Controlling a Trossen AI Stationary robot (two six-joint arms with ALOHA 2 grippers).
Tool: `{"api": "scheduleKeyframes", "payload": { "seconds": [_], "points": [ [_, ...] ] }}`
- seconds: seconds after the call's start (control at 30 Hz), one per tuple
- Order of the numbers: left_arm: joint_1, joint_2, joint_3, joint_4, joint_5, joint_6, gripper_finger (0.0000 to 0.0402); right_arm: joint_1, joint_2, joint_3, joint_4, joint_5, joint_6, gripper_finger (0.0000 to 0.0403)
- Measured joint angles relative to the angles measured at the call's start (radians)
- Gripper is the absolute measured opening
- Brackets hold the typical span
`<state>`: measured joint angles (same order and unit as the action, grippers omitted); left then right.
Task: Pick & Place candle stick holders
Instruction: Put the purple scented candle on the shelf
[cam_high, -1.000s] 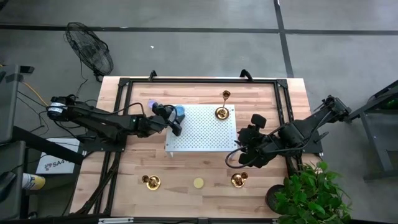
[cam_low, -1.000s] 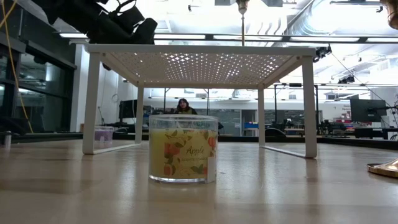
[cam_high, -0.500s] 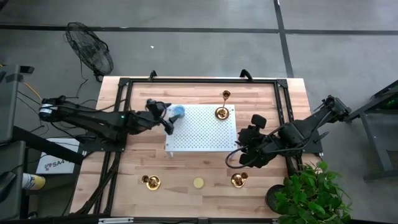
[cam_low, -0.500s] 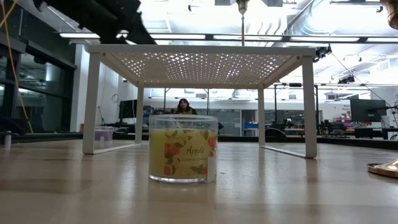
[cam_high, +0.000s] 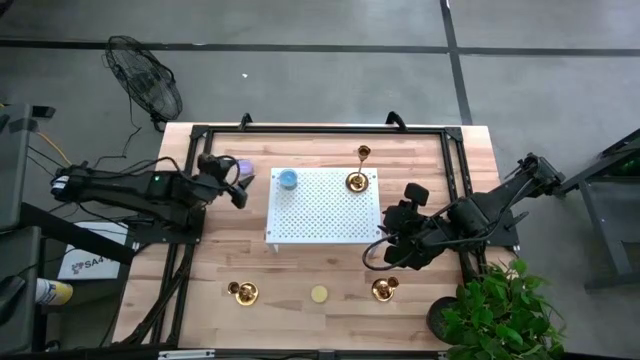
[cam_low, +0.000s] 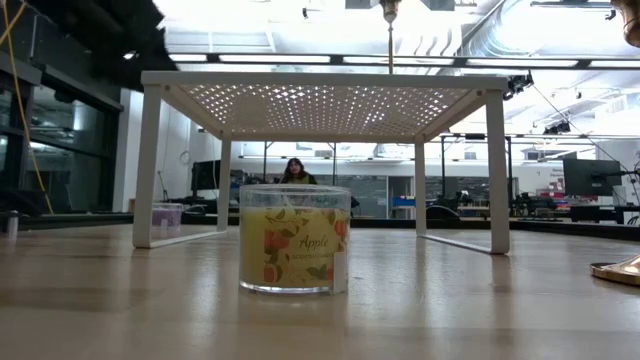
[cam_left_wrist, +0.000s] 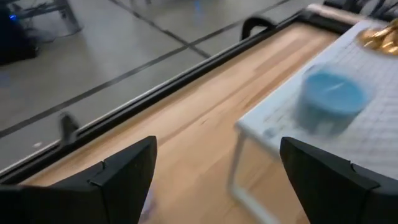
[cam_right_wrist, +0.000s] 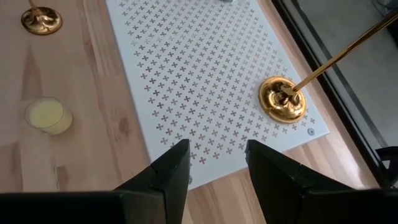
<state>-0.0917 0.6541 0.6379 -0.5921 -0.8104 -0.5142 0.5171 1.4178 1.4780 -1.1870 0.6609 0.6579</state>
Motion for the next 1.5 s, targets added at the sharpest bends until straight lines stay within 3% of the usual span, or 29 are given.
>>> {"api": "scheduleKeyframes", "payload": {
  "seconds": [0.2, 0.37, 0.47, 0.63, 1.03, 1.3, 1.5],
  "points": [
    [0.000, 0.006, 0.000, -0.216, -0.040, -0.220, 0.0335, 0.000, 0.000, 0.000, 0.002, 0.032, 0.000, 0.0154],
    [0.014, 0.039, 0.000, -0.264, -0.012, -0.303, 0.0335, 0.000, 0.000, 0.000, 0.003, 0.045, 0.000, 0.0154],
    [0.092, 0.062, 0.000, -0.272, 0.062, -0.327, 0.0335, -0.001, 0.000, 0.000, 0.005, 0.048, 0.000, 0.0154],
    [0.315, 0.109, 0.000, -0.269, 0.228, -0.368, 0.0335, -0.010, 0.000, 0.000, 0.018, 0.045, 0.009, 0.0154],
    [0.793, 0.283, 0.000, -0.141, 0.648, -0.179, 0.0335, -0.040, 0.000, 0.000, 0.019, 0.010, 0.022, 0.0154],
    [0.987, 0.438, 0.005, -0.067, 0.777, -0.072, 0.0335, -0.040, 0.000, 0.000, 0.018, 0.011, 0.018, 0.0154],
    [1.057, 0.539, 0.078, -0.066, 0.805, 0.015, 0.0328, -0.040, 0.000, 0.000, 0.018, 0.010, 0.018, 0.0154]
  ]
}}
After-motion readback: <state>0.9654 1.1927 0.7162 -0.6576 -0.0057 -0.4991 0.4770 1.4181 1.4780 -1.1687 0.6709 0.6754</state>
